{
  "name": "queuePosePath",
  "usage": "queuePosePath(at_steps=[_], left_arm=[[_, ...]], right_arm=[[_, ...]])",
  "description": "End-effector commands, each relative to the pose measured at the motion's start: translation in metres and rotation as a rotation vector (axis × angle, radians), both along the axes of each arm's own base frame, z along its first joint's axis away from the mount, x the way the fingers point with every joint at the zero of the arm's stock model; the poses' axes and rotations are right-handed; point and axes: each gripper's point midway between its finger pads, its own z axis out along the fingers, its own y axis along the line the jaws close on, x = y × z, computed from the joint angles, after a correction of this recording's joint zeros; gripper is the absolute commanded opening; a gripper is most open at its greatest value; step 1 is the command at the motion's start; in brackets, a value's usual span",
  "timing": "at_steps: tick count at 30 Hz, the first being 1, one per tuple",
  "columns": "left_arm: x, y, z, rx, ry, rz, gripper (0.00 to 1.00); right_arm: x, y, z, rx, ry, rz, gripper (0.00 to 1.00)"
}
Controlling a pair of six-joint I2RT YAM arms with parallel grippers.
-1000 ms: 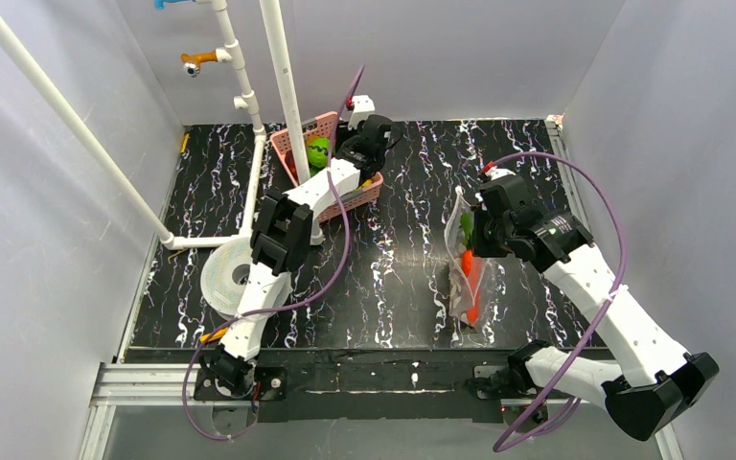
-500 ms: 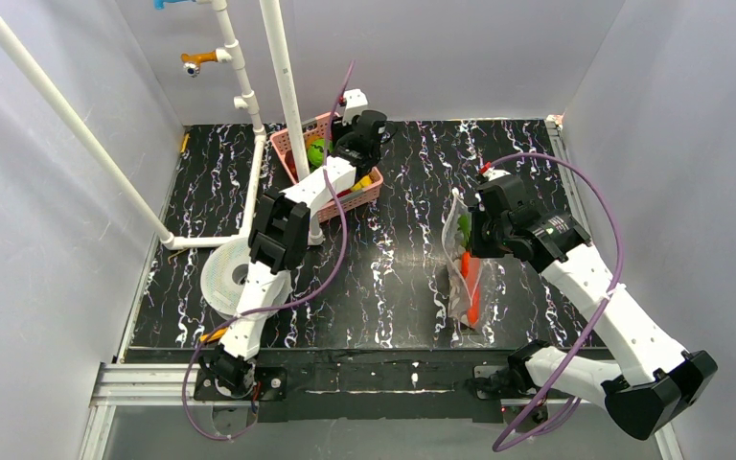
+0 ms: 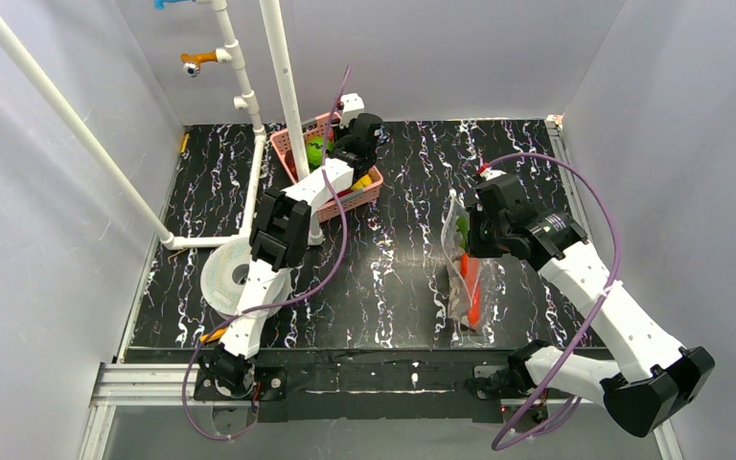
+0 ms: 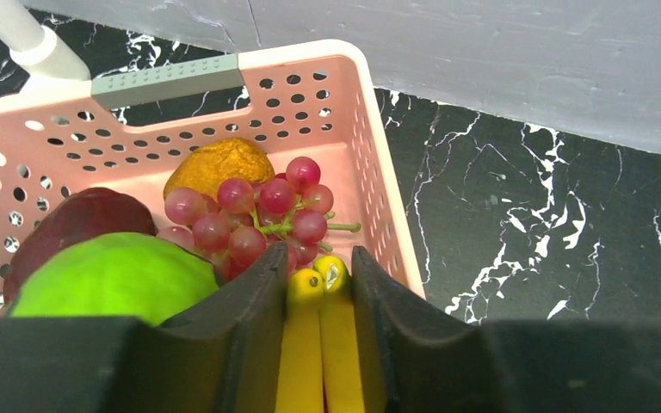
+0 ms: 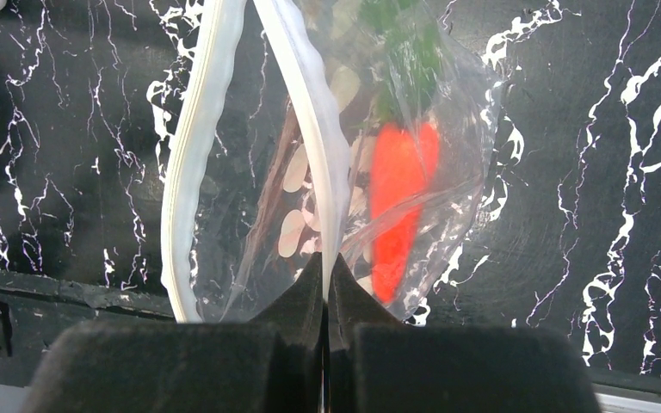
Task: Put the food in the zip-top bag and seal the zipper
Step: Pick up the fake fruit from the bin, then place the fake fruit in the zipper food storage bag.
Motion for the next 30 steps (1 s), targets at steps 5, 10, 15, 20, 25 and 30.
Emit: queuePosePath(at_steps=[5,10,15,20,25,30], left_arm=[[-0.003,0.005,0.053,-0.002,-0.099,-0.019,0.08],[-0.011,0.003,0.102,-0.028,-0.170,-0.071,0.00],[-0.023,-0.011,0.157,-0.101,-0.225,-0.192,0.00],[-0.055,-0.035,0.195,-0.222,-0.186,-0.358,0.00],[-0.122,-0.058,0.230,-0.435,-0.092,-0.545,0.00],[-0.208,-0.095,0.271,-0.760,-0.008,-0.835,0.00]], right_arm=[[0.009,0.009,0.014,0.041,-0.043,0.015,0.01],[0.012,0.011,0.015,0.047,-0.044,0.016,0.01],[0.016,0.013,0.021,0.054,-0.060,0.014,0.01],[0.021,0.016,0.030,0.067,-0.085,0.013,0.01],[0.028,0.017,0.038,0.073,-0.117,0.002,0.01],[0.034,0.029,0.048,0.129,-0.132,0.013,0.01]])
